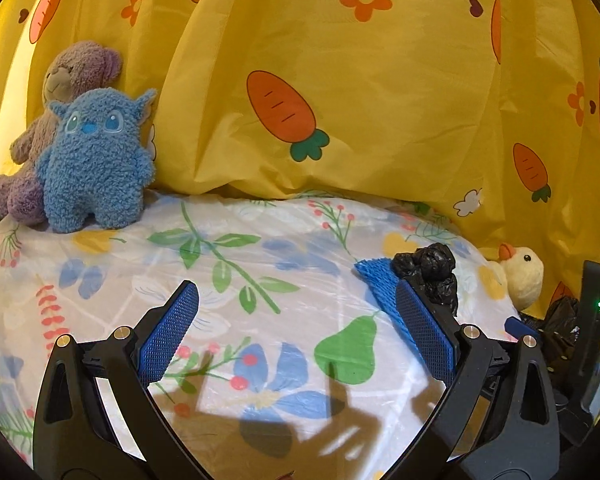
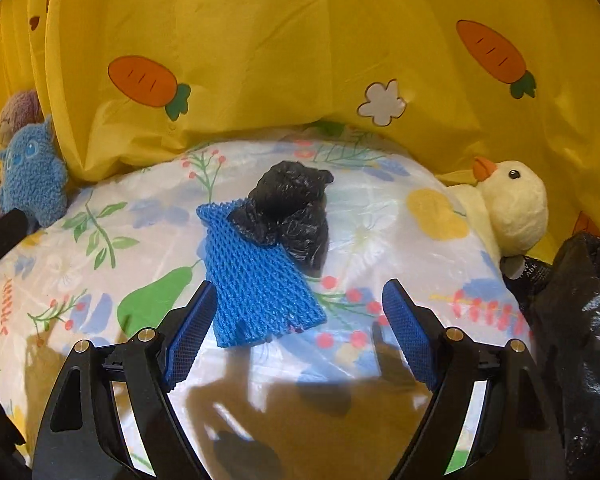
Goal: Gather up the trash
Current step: 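Grasp the blue mesh sleeve with the right tool, then lift the blue mesh sleeve with the right tool while the left tool grasps the small black bag, then carry the blue mesh sleeve and black bag over the trash bin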
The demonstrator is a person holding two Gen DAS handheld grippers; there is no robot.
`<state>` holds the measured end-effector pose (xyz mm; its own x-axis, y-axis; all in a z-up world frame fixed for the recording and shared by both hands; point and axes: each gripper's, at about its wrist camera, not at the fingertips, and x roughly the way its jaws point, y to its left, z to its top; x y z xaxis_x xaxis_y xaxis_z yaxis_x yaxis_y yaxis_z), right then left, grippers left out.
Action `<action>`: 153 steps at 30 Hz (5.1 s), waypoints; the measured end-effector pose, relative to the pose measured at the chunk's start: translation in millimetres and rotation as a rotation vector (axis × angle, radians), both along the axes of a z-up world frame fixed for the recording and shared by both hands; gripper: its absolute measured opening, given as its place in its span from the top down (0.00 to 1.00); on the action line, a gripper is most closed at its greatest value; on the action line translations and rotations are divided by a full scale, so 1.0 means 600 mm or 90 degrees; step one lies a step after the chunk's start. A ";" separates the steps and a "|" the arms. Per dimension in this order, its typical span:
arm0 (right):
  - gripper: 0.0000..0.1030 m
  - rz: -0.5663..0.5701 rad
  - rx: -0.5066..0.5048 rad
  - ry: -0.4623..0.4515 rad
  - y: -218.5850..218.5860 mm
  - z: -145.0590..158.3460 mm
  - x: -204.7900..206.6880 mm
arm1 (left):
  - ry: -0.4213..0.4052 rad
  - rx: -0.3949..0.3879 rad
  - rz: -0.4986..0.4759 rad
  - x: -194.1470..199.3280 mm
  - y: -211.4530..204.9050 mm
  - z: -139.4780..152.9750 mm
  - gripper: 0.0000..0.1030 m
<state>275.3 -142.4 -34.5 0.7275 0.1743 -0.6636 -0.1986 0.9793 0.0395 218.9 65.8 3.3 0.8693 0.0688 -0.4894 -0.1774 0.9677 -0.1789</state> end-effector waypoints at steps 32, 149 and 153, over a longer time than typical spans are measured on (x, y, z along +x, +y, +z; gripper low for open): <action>0.88 0.099 0.023 0.085 0.031 -0.042 0.028 | 0.028 -0.012 -0.013 0.020 0.002 -0.044 0.06; 0.88 -0.059 0.091 -0.177 -0.196 0.097 -0.257 | -0.058 0.068 -0.280 -0.107 -0.261 0.051 1.00; 0.88 -0.079 0.078 -0.181 -0.218 0.102 -0.272 | -0.071 0.069 -0.300 -0.120 -0.289 0.065 1.00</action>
